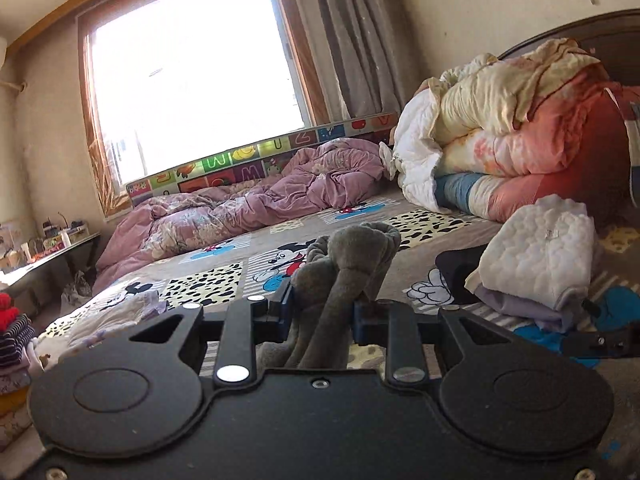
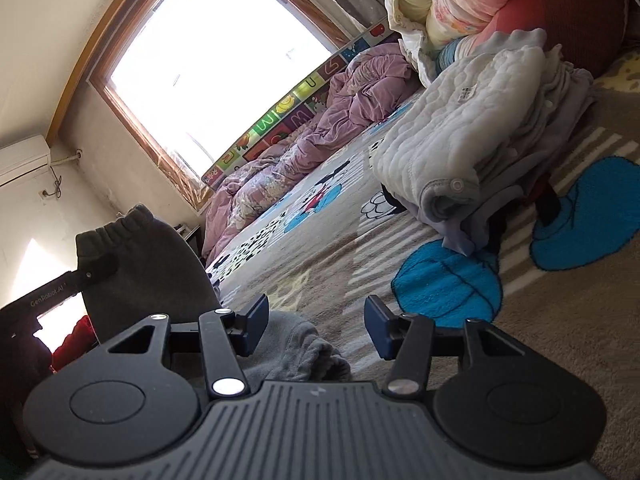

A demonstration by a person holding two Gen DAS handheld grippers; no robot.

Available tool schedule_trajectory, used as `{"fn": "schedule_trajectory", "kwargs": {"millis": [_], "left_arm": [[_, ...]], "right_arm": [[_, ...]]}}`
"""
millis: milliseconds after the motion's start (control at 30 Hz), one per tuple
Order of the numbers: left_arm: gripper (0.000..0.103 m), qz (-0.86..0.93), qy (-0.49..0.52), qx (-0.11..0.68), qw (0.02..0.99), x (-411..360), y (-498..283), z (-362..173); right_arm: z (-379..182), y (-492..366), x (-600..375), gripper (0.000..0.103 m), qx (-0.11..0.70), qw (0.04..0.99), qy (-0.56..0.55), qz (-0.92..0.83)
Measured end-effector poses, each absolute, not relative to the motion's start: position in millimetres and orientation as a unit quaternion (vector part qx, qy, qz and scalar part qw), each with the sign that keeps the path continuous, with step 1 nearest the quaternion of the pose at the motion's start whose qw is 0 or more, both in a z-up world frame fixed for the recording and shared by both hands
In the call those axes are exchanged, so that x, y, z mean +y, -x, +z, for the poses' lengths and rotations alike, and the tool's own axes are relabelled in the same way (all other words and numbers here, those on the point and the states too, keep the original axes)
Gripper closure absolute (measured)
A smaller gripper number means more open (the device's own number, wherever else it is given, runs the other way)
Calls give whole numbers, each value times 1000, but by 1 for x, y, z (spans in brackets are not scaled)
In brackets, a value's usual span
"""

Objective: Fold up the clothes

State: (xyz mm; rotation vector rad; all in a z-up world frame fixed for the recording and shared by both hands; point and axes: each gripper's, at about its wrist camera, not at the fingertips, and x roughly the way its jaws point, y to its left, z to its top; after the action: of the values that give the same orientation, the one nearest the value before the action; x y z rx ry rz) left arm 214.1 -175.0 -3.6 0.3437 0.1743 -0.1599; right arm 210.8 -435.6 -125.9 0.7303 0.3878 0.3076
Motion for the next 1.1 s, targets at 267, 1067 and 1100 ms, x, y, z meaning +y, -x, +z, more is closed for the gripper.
{"fn": "schedule_trajectory", "kwargs": {"millis": [267, 1067, 1100], "left_arm": [[51, -245, -372, 164, 880, -246, -166, -84], [71, -174, -166, 276, 931, -161, -233, -91], [66, -184, -152, 268, 933, -153, -228, -78]], "right_arm": [[-131, -210, -450, 48, 183, 899, -373, 140], [-105, -219, -324, 67, 221, 962, -37, 157], [-106, -216, -326, 67, 217, 962, -45, 157]]}}
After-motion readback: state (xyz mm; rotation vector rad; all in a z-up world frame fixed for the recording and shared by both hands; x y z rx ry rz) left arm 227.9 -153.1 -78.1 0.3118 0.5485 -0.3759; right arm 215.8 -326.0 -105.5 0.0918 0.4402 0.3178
